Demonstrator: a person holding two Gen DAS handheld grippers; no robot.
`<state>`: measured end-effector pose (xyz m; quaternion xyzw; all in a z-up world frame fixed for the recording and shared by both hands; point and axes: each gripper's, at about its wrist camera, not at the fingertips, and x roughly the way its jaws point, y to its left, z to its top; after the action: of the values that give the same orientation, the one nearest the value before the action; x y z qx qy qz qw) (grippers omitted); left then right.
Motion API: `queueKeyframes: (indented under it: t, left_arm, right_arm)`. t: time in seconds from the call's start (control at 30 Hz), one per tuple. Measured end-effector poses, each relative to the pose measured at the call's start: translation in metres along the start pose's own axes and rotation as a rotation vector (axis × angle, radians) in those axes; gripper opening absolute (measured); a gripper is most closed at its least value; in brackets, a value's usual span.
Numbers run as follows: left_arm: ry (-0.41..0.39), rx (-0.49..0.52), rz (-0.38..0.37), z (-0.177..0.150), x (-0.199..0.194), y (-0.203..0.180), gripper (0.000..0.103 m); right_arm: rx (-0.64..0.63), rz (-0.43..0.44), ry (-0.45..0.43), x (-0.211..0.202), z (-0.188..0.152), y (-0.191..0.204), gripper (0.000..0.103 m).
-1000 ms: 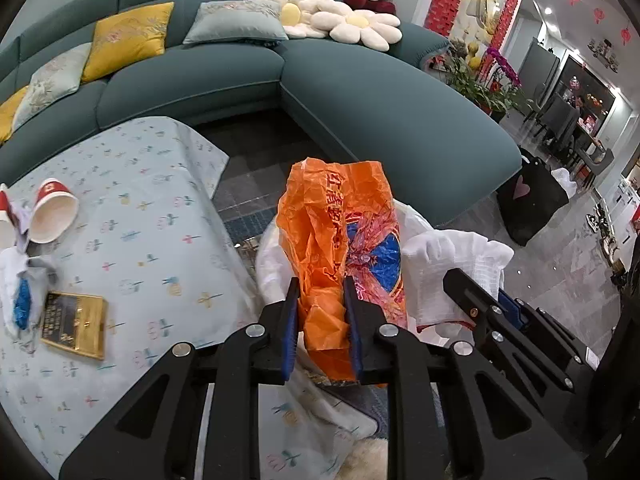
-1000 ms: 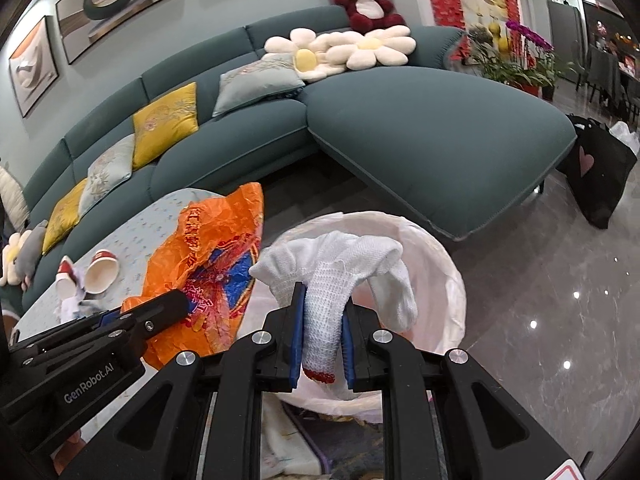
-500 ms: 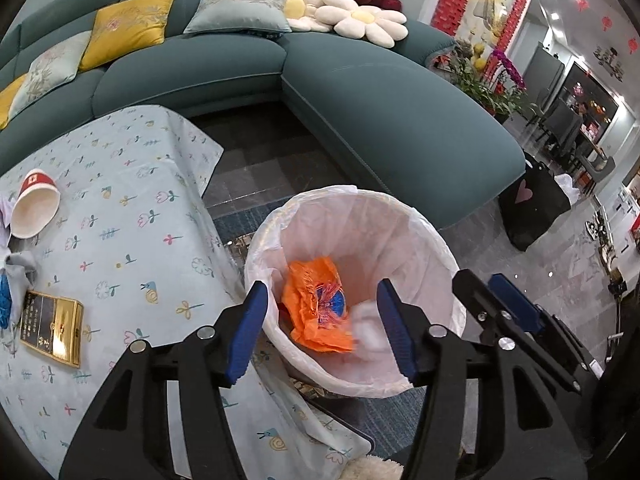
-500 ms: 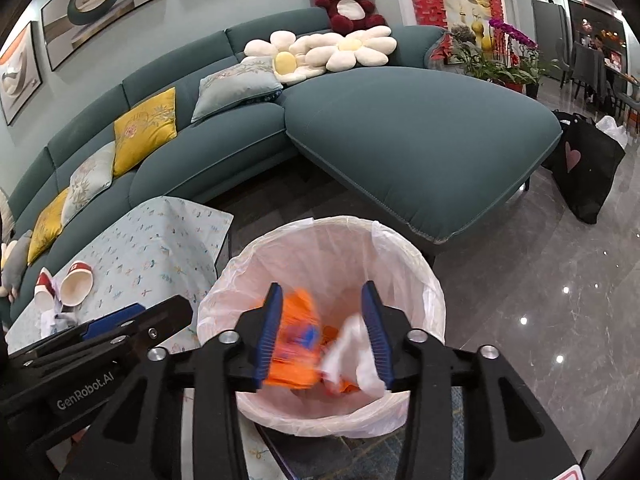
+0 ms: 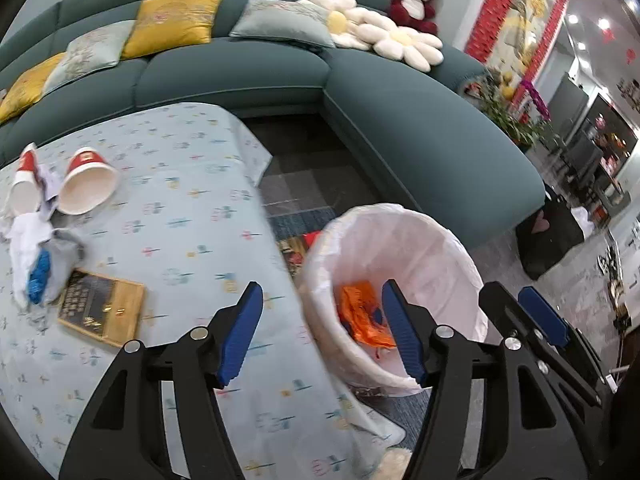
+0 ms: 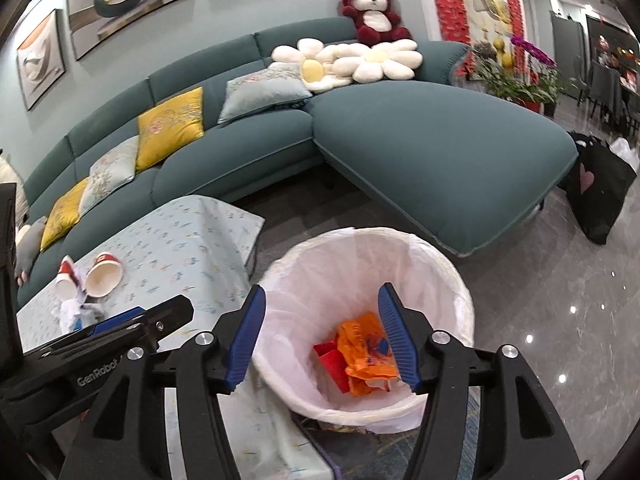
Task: Collect trash
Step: 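Move both tools back toward the remaining trash on the table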
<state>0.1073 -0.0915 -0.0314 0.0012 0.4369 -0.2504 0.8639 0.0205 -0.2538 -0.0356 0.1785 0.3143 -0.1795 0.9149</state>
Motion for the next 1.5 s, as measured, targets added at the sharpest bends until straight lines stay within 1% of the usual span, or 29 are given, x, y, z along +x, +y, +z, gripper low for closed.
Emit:
queueKeyframes:
  t: [0.03,0.1,0.33,0.47,0.6,0.77,0.97,1.3,1.4,1.5]
  left_arm:
    - [-0.004,-0.009,0.006,-0.001,-0.003,0.005,0.061]
    - [-0.016,-0.034,0.021,0.000,-0.010,0.017,0.067]
    - [-0.043,-0.097,0.065,-0.004,-0.031,0.056,0.069]
    - [-0.055,-0.132,0.097,-0.008,-0.042,0.081,0.071]
    - [-0.069,-0.173,0.127,-0.014,-0.052,0.106,0.080]
    - [-0.078,-0.214,0.157,-0.019,-0.063,0.139,0.081]
    - [-0.092,-0.260,0.209,-0.023,-0.073,0.172,0.089]
    - [-0.096,-0.311,0.338,-0.024,-0.077,0.237,0.089]
    - [-0.083,-0.328,0.354,-0.021,-0.072,0.256,0.089]
    - [-0.072,-0.353,0.350,-0.019,-0.066,0.272,0.089]
  right_arm:
    - [-0.010,0.008,0.000,-0.001,-0.001,0.006,0.060]
    - [-0.024,0.018,0.002,-0.004,-0.003,0.014,0.060]
    - [-0.087,0.064,0.015,-0.010,-0.010,0.051,0.061]
    - [-0.109,0.086,0.023,-0.012,-0.013,0.066,0.061]
    - [-0.145,0.112,0.032,-0.013,-0.018,0.088,0.062]
    - [-0.181,0.149,0.050,-0.012,-0.026,0.117,0.064]
    - [-0.241,0.184,0.066,-0.011,-0.035,0.152,0.064]
    - [-0.328,0.246,0.105,0.008,-0.047,0.216,0.064]
    - [-0.339,0.267,0.129,0.021,-0.050,0.232,0.064]
    - [-0.350,0.282,0.149,0.035,-0.053,0.248,0.064]
